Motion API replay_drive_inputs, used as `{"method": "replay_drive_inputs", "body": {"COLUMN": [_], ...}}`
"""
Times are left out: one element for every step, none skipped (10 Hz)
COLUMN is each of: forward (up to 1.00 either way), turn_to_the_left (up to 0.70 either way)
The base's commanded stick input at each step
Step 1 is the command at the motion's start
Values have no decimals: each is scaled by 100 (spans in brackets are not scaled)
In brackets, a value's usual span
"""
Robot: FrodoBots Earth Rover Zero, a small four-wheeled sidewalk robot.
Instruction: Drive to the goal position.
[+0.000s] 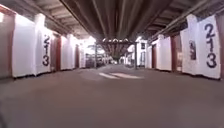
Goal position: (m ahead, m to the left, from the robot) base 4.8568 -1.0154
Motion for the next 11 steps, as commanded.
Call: {"method": "replay_drive_inputs", "body": {"forward": [85,85,85,85,85,85,85,85,85,85,85], "turn_to_the_left": [0,0,0,0,0,0,0,0,0,0,0]}}
